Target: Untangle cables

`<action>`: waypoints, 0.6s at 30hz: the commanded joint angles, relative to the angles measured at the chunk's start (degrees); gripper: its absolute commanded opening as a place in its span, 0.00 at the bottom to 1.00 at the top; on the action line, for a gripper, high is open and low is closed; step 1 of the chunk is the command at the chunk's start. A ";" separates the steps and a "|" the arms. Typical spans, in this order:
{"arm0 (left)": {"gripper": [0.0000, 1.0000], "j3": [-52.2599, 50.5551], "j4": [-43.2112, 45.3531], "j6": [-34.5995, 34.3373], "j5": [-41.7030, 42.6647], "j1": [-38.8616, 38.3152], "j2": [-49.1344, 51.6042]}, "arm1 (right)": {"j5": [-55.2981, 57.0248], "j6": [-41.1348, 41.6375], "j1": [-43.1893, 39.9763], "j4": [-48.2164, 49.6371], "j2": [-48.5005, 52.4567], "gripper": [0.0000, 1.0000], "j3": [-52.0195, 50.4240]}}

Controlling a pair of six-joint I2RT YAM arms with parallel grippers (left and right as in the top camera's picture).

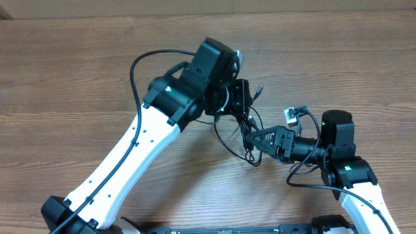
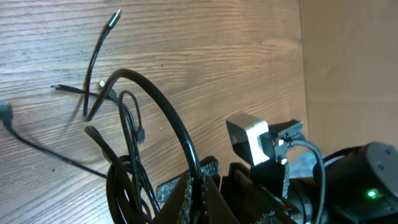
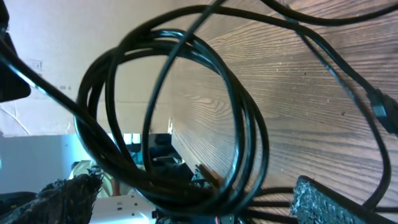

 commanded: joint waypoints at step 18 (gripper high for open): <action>0.04 1.29 -0.13 -6.93 10.82 4.94 -0.83 | 4.46 -8.41 0.00 0.57 0.00 1.00 1.36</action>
